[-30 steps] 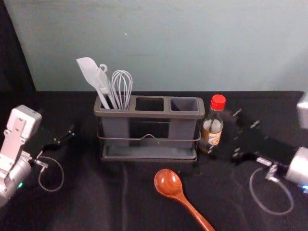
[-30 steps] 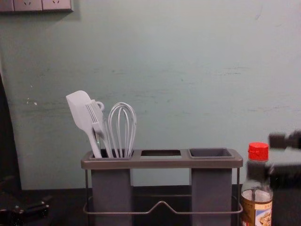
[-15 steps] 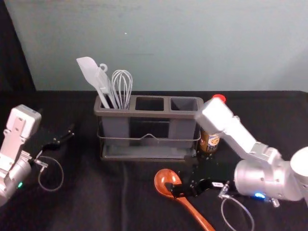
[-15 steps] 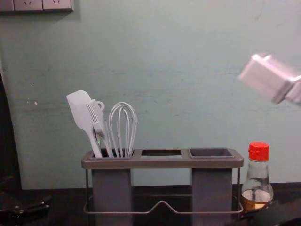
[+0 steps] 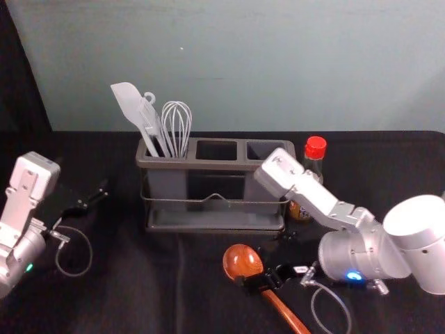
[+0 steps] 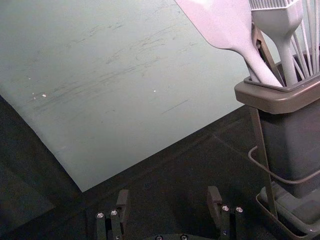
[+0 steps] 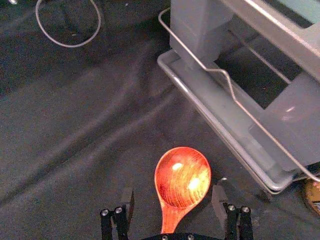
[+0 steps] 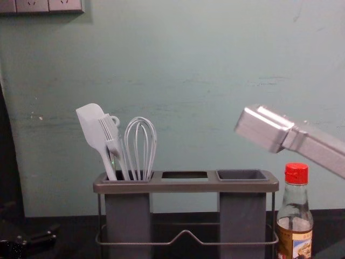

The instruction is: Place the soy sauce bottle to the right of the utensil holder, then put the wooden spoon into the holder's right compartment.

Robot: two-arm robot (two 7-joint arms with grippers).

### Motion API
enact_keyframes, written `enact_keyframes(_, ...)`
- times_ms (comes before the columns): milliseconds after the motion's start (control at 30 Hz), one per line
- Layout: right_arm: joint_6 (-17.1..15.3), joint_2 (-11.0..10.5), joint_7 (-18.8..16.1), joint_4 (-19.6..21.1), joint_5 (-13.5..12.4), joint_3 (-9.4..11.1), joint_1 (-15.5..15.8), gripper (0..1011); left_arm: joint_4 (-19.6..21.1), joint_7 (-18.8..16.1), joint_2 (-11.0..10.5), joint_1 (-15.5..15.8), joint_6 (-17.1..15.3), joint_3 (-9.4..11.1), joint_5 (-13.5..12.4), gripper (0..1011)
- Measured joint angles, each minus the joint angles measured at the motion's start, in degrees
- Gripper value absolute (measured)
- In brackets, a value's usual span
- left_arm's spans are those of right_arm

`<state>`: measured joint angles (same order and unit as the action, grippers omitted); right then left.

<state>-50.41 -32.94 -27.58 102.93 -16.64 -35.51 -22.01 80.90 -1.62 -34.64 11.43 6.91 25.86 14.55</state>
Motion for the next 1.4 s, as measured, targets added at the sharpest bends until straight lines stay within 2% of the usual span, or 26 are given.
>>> enact_keyframes(200,-0.09,1.7,-0.51,-2.24,0.62,-0.17,-0.21,1000,0.0,0.0,0.0,0.0,0.0,0.0,0.0,1011)
enact_keyframes(933,1.33,5.66,-0.9,-7.83,3.76,0.49,-0.06,1000,0.0,0.0,0.0,0.0,0.0,0.0,0.0,1011)
enact_keyframes(1400,2.07,7.28,-1.92,-10.05,4.34,0.76,-0.1,1002,0.0,0.0,0.0,0.0,0.0,0.0,0.0,1011)
